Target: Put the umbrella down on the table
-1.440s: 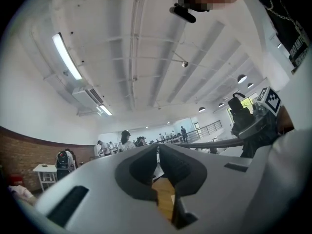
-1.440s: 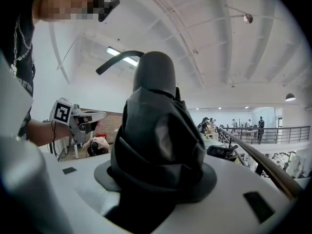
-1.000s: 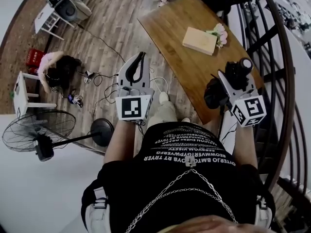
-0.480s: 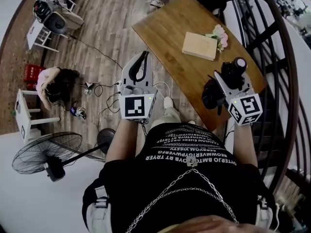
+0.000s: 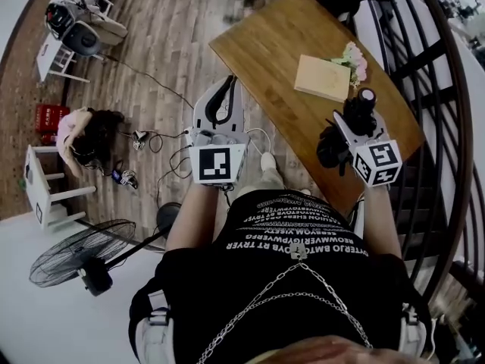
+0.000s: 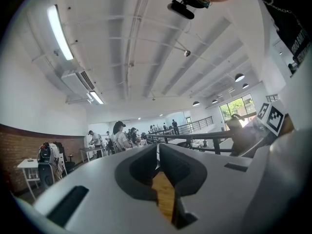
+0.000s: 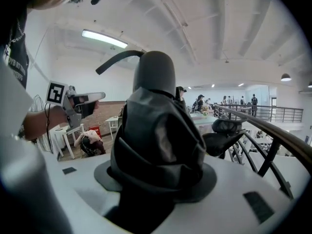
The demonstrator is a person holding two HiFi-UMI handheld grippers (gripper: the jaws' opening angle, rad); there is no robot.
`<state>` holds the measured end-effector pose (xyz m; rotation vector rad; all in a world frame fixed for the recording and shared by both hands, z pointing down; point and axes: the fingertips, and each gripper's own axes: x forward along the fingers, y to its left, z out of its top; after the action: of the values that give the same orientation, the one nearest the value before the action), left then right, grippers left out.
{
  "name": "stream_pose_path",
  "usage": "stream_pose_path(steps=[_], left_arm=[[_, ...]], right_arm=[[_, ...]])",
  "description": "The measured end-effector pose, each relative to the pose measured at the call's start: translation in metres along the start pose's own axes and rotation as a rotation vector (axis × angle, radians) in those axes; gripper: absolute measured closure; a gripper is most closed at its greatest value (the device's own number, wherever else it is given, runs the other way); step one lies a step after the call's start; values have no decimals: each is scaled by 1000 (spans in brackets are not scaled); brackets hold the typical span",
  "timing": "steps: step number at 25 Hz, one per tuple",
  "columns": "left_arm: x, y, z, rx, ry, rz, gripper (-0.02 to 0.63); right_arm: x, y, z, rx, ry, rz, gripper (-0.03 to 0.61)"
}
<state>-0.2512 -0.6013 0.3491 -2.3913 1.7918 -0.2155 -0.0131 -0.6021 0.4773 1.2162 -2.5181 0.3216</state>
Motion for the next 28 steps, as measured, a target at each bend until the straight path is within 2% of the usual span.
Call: stream_pose_path(steps=[3,8,10,16,20,28], left_arm=[[9,10,-2,9,-5,-5,574],[22,13,-9,-32,-11,-39,575],[25,11,-14,-12,-3,-58,574],[33,16,-30,-52,19,-68,575],[34,16,-42,-56,49,-83,575],[34,19,-44,-74,52,-100,575]], right_arm=[[24,2,-20,27,50,4,331],[64,2,-67,110,130,20,331],[77,4,-87,120,166,23,331],[110,8,-145,125,278,18,331],[127,1,-182,181,342,-8,331],[151,-9,-242,243,462,-96,328]])
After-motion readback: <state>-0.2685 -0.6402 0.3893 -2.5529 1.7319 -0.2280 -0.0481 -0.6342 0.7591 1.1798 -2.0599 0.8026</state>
